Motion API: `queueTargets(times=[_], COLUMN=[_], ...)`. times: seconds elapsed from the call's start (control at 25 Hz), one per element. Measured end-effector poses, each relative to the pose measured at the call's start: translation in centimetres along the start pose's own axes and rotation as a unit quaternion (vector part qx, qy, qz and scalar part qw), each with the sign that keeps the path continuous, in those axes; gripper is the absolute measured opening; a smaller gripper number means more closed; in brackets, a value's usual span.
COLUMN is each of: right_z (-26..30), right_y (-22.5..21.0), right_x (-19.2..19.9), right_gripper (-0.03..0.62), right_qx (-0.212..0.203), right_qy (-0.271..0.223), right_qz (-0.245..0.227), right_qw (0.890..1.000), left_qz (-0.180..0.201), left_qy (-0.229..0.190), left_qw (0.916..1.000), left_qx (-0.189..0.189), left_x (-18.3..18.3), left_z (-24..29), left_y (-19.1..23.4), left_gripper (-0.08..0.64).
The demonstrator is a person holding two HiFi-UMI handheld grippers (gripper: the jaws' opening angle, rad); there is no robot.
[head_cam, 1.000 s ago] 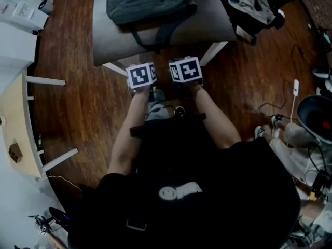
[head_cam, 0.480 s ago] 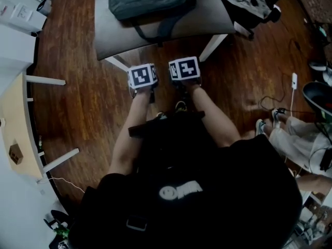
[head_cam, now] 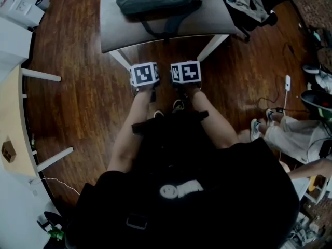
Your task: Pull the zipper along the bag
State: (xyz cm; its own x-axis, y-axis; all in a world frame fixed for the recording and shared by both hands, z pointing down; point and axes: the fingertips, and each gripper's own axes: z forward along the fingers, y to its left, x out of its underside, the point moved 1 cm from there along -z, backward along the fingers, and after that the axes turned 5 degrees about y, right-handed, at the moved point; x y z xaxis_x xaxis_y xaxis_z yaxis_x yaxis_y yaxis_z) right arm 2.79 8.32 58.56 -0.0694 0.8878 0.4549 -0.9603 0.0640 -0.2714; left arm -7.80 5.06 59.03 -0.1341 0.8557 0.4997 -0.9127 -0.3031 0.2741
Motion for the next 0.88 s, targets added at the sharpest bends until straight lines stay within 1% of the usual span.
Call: queueTargets(times=[0.2,0.32,0.56,0.76,0.88], right_z=[-0.7,-0.9,-0.8,-0.9,-0.9], right_y=[0.5,0.5,0.3,0.1,0.0], right_x=[-0.7,-1.2,-2.2,-3.1,-3.1], right_gripper=[0.011,0.011,0.011,0.011,0.011], right_qx=[-0.001,-0.004,-0.014,-0.020,-0.021], right_qy=[-0.009,-0.016,-0.029,-0.034,-0.031], right_qz=[0.001,-0.003,-0.014,-0.020,-0.024], right_qw=[1.000,1.000,0.999,0.999,0.999], left_qz=[0.001,0.005,0.002,0.002,-0.003], left_qy=[0.008,-0.006,-0.018,-0.012,0.001], left_qw=[1.0000,1.0000,0.9998,0.9998,1.0000], left_qx=[-0.002,0.004,0.004,-0.014,-0.009], left_x=[0.3,-0.6,-1.5,-1.5,-0.9], left_z=[-0.5,-0.4,0.1,0.0,0.2], left_y=[0.4,-0.2,-0.7,-0.3,-0.9], left_gripper=[0.000,0.000,0.000,0.000,0.000])
